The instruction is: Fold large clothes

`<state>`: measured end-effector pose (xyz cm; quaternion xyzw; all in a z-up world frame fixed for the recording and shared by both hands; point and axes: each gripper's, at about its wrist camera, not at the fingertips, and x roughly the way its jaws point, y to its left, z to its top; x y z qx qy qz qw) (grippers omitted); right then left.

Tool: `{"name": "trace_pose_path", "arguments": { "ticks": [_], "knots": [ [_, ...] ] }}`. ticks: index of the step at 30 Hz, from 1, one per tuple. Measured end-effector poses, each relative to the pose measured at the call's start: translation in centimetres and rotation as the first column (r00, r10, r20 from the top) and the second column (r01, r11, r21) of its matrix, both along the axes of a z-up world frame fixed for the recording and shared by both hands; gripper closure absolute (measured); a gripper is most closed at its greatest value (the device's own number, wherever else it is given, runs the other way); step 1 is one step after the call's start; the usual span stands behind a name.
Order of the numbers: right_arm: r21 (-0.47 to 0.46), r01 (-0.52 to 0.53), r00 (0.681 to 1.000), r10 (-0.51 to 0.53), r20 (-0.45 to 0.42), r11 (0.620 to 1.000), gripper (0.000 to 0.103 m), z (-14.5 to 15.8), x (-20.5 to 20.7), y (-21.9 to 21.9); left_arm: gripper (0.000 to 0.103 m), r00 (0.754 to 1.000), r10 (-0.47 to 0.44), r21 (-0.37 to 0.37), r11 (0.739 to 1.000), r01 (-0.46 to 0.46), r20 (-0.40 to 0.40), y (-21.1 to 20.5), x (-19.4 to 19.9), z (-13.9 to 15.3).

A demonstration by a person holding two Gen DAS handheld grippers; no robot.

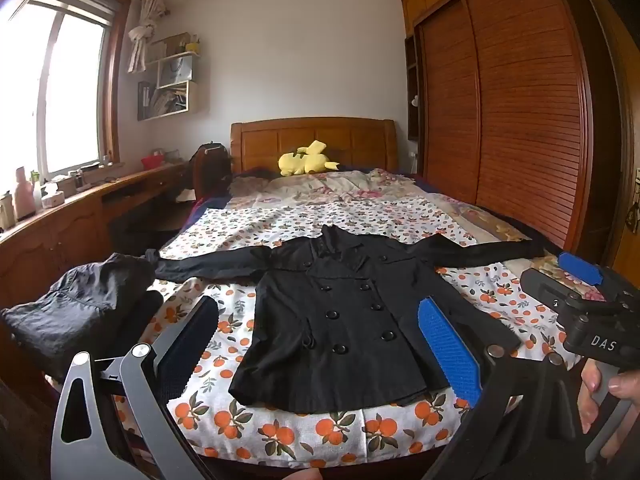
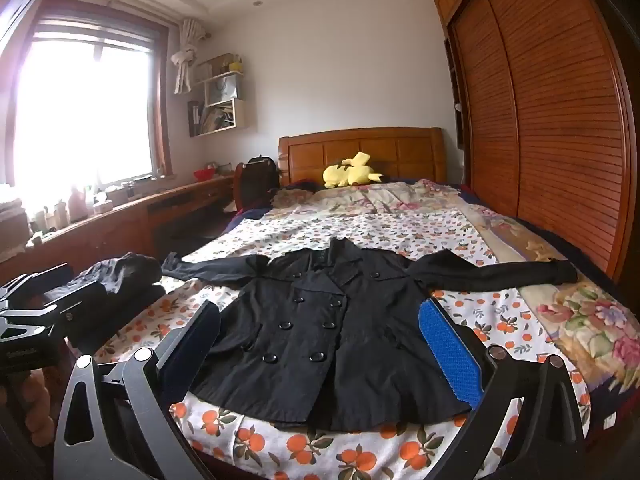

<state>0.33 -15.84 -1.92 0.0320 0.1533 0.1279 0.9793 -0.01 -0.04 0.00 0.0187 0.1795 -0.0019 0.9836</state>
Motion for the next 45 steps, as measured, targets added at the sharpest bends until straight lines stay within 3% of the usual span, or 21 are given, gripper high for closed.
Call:
{"name": "trace_pose_path", "arguments": {
  "ticks": [45],
  "knots": [
    [-0.004,0.001,1.000,-0.001,0.001,1.000,0.007,-0.01,0.02,-0.01,0.002,1.000,0.004,-0.005,1.000,-0.004,-0.003,0.13,0.01,0.12]
  ]
}}
